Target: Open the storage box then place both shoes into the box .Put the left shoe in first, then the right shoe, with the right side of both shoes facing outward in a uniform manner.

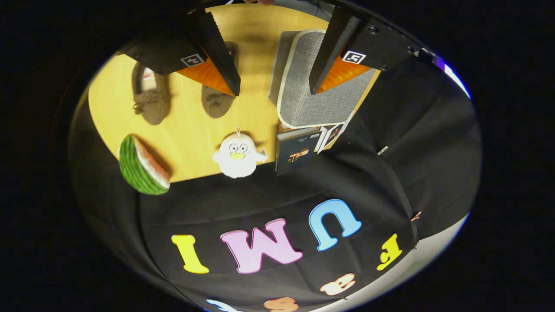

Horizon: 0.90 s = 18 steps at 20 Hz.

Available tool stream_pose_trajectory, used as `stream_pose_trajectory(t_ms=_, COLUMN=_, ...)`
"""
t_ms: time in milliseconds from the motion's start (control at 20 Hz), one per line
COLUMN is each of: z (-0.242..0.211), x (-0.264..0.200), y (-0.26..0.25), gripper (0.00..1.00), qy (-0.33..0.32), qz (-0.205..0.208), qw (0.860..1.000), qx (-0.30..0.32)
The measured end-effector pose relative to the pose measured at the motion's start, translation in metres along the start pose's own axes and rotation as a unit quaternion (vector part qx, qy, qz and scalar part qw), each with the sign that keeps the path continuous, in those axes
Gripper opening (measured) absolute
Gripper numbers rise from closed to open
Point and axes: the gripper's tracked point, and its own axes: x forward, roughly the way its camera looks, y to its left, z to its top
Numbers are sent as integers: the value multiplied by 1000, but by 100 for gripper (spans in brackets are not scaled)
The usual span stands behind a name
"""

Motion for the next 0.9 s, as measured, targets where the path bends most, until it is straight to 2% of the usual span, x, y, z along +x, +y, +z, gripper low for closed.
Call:
stream_pose_trajectory(t_ms=100, z=-18, x=11, y=4, gripper=98, qy=45, qz=26, qw=998, qx=43)
stream_pose_trajectory(t_ms=250, z=-50, x=29, y=4, gripper=98, qy=95, qz=44, qw=992, qx=73)
stream_pose_trajectory(t_ms=450, z=-75, x=42, y=19, gripper=98, qy=147, qz=92, qw=976, qx=136)
stream_pose_trajectory(t_ms=550, z=-80, x=49, y=19, gripper=98, qy=150, qz=106, qw=968, qx=174)
stream_pose_trajectory(t_ms=750, z=-91, x=63, y=25, gripper=98, qy=183, qz=141, qw=940, qx=250)
stream_pose_trajectory(t_ms=900, z=-100, x=64, y=33, gripper=96, qy=213, qz=162, qw=913, qx=308)
